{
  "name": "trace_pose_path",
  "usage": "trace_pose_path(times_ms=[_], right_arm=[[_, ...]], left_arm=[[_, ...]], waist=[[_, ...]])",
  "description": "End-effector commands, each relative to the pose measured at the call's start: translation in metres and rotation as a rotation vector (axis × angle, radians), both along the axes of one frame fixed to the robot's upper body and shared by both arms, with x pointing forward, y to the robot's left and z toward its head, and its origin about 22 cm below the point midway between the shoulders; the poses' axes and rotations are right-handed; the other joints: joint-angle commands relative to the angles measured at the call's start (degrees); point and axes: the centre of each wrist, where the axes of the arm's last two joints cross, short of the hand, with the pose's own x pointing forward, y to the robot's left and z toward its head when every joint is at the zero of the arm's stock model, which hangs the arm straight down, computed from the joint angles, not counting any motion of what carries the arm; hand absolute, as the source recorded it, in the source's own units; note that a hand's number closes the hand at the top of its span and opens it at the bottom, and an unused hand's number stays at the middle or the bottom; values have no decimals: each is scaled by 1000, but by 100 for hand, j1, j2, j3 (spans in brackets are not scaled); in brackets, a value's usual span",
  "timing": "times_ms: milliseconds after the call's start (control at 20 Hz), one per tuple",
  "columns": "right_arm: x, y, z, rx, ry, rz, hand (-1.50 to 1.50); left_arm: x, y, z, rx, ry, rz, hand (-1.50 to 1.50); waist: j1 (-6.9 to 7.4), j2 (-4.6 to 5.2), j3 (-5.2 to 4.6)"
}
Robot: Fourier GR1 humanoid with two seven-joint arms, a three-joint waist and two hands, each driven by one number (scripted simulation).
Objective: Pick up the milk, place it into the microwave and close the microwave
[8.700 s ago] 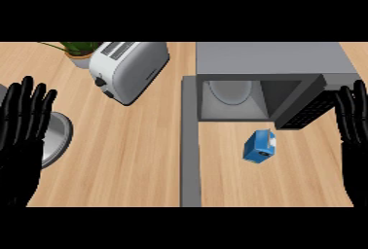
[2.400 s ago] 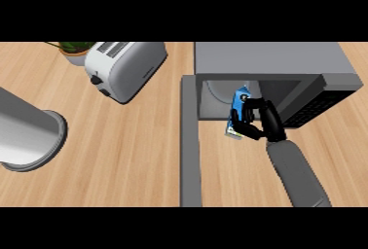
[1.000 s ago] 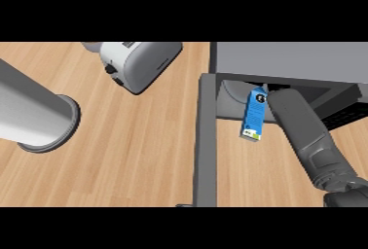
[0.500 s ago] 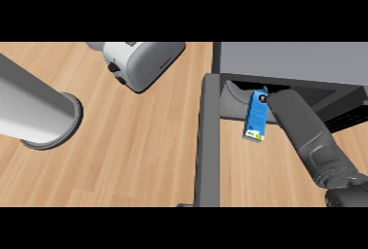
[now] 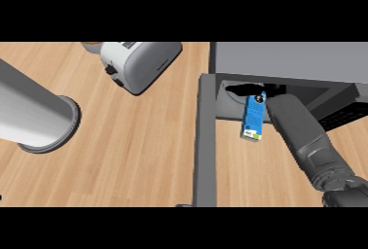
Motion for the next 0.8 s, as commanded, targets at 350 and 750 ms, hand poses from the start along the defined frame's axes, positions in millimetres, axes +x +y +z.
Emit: trace_pose_path(times_ms=[350,750], right_arm=[[-9,2,-15,205,0,143,-150],[-52,-5,-73,282,45,211,-150]], left_arm=[[9,-31,1,5,-1,-76,-150],[12,-46,25,43,8,-117,-150]], waist=[[-299,-144,-15],[-569,-248,-24]])
